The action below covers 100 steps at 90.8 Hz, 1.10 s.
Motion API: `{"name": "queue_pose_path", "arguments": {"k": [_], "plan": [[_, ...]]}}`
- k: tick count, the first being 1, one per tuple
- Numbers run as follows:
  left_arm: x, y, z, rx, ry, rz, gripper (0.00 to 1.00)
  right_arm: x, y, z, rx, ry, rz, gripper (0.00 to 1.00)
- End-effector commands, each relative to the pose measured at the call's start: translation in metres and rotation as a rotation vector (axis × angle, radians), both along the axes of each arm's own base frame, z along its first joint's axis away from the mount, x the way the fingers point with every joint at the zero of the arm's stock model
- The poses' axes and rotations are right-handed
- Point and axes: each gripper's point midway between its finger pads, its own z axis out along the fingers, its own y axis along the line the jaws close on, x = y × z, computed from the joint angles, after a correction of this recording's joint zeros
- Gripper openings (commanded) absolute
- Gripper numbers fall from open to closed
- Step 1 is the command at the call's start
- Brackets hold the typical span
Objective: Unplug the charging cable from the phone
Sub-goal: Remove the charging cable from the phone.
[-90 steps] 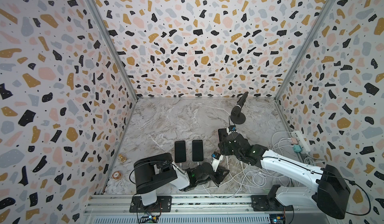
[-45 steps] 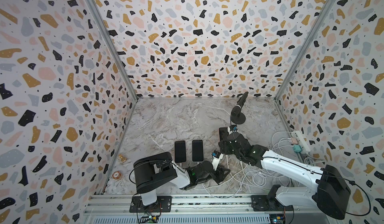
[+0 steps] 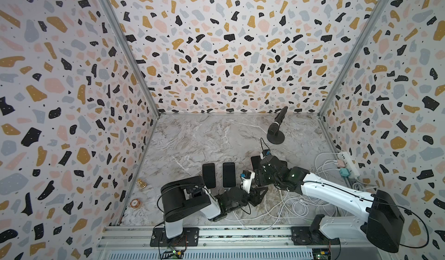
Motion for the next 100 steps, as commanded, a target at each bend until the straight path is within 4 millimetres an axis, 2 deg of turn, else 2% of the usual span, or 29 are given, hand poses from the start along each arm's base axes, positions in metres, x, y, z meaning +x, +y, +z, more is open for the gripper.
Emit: {"name": "queue_pose_path", "arguments": {"k": [1,11,34,55,82,100], "plan": [[0.001,-0.011,0.018,-0.080,-0.019,-0.016,0.51,0.007,0.007,0.030,0.049,-0.051,-0.005,0.00],[-0.005,-0.009,0.004,-0.060,0.019,-0.037,0.49,0.011,0.002,0.031,0.039,-0.059,-0.038,0.00],[-0.018,0.006,-0.007,-0.019,0.030,-0.051,0.50,0.021,0.000,0.030,0.050,-0.042,-0.096,0.00],[-0.021,0.005,-0.014,-0.006,0.039,-0.074,0.52,0.025,0.001,0.025,0.042,-0.008,-0.099,0.00],[-0.022,-0.001,-0.012,-0.008,0.025,-0.092,0.37,0.024,-0.005,0.026,0.071,-0.013,-0.110,0.00],[-0.026,-0.007,-0.011,-0.021,0.042,-0.135,0.35,0.021,0.003,0.025,0.113,0.011,-0.054,0.00]]}}
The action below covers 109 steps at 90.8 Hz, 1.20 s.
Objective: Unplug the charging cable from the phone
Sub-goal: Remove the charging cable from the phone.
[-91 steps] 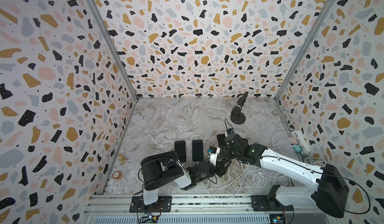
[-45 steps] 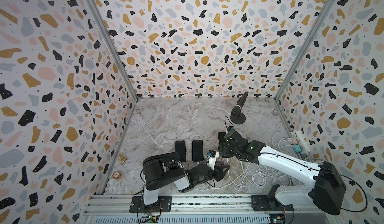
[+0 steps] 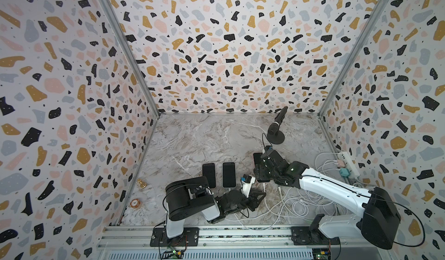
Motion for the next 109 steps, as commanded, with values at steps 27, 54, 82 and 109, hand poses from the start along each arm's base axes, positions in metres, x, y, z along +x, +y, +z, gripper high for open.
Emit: {"name": "queue_pose_path", "arguments": {"k": [27,54,82,109], "plan": [[-0.002,-0.010,0.011,-0.054,-0.006,-0.044,0.08,0.004,0.007,0.019,0.118,-0.042,0.017,0.00],[0.001,-0.005,0.006,-0.037,0.007,-0.015,0.00,0.008,0.002,0.015,0.098,-0.054,-0.008,0.00],[-0.010,0.001,-0.015,0.048,0.021,-0.012,0.00,0.018,0.007,0.014,0.070,-0.078,0.008,0.00],[-0.012,0.006,-0.012,0.029,0.001,0.005,0.00,0.038,0.012,0.025,0.056,-0.114,-0.013,0.00]]}}
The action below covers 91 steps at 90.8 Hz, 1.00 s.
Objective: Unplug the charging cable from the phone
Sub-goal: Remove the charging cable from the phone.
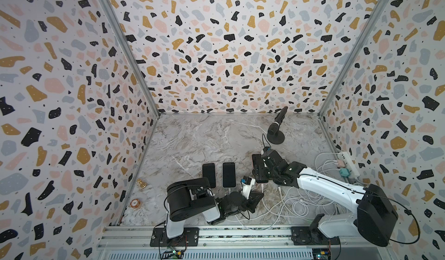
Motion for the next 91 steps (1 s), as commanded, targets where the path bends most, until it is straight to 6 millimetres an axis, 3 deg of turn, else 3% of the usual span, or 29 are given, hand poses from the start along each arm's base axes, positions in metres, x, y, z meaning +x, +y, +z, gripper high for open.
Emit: {"name": "queue_pose_path", "arguments": {"k": [1,28,44,51,57,61,67,79,80,81,82,83,91], "plan": [[-0.007,0.003,-0.001,0.001,-0.018,-0.019,0.00,0.032,0.006,0.041,0.035,-0.139,-0.036,0.00],[-0.018,-0.004,-0.002,0.009,-0.031,-0.052,0.00,0.047,0.005,0.050,0.012,-0.163,-0.049,0.00],[-0.015,0.002,0.004,0.009,-0.051,-0.029,0.00,0.049,0.004,0.050,-0.003,-0.156,-0.048,0.00],[-0.012,0.007,0.018,0.019,-0.095,-0.012,0.28,0.043,-0.003,0.044,-0.038,-0.132,-0.048,0.00],[-0.010,0.015,0.030,0.048,-0.131,0.002,0.45,0.036,-0.008,0.035,-0.074,-0.098,-0.036,0.00],[-0.010,0.020,0.040,0.071,-0.156,0.003,0.76,0.033,-0.012,0.030,-0.099,-0.078,-0.031,0.00],[-0.011,0.034,0.046,0.144,-0.181,0.010,0.98,0.027,-0.020,0.021,-0.143,-0.048,-0.028,0.00],[-0.004,0.079,0.071,0.200,-0.213,0.116,1.00,0.020,-0.033,0.004,-0.222,-0.001,-0.038,0.00],[-0.004,0.087,0.055,0.277,-0.198,0.119,1.00,0.019,-0.035,0.002,-0.233,0.006,-0.040,0.00],[-0.003,0.091,0.055,0.290,-0.199,0.132,1.00,0.019,-0.035,0.000,-0.239,0.012,-0.041,0.00],[-0.001,0.094,0.078,0.225,-0.216,0.159,1.00,0.018,-0.037,-0.002,-0.249,0.016,-0.044,0.00],[0.000,0.101,0.063,0.298,-0.205,0.166,1.00,0.018,-0.037,-0.005,-0.257,0.021,-0.046,0.00],[0.012,0.146,0.082,0.351,-0.210,0.325,1.00,0.020,-0.040,-0.024,-0.308,0.050,-0.048,0.00]]}}
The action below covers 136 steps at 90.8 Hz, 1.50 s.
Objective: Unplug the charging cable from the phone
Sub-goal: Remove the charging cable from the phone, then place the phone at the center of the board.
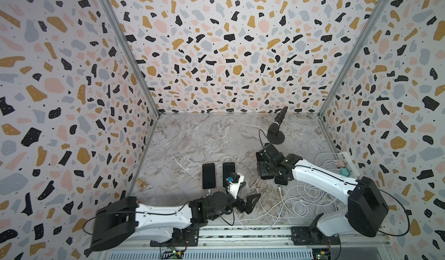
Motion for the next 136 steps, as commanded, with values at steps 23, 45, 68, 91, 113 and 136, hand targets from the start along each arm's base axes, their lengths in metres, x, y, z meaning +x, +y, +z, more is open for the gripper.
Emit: {"name": "queue_pose_path", "arguments": {"k": [23,45,68,91,113,136], "plan": [[0.027,0.142,-0.006,0.260,0.060,0.461,1.00,0.007,0.004,-0.046,-0.101,0.055,0.007,0.00],[0.029,0.157,-0.004,0.371,0.138,0.542,1.00,0.006,0.008,-0.070,-0.149,0.099,0.017,0.00],[0.033,0.165,0.001,0.413,0.186,0.584,1.00,-0.005,0.037,-0.073,-0.086,0.101,0.036,0.00],[0.037,0.172,-0.008,0.451,0.277,0.620,1.00,-0.006,0.043,-0.075,-0.047,0.112,0.010,0.20],[0.043,0.168,-0.018,0.449,0.322,0.640,1.00,-0.003,0.039,-0.046,-0.043,0.051,0.025,0.95],[0.058,0.158,-0.032,0.509,0.422,0.637,1.00,-0.010,0.028,0.008,0.006,-0.041,0.041,1.00]]}}
